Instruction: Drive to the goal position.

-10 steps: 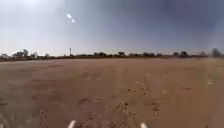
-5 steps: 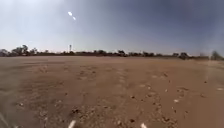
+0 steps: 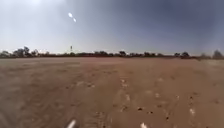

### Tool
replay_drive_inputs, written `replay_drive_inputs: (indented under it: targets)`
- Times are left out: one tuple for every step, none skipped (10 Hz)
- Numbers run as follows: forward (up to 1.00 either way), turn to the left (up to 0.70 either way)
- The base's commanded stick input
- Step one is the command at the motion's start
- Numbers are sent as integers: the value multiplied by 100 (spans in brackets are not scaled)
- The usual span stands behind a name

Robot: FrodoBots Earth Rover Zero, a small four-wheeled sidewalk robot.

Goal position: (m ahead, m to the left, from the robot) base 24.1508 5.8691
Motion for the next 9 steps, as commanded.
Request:
replay_drive_inputs:
  targets:
    - [70, 0]
    - [70, 0]
    - [70, 0]
    - [70, 0]
    - [70, 0]
    - [70, 0]
    - [70, 0]
    - [70, 0]
    - [70, 0]
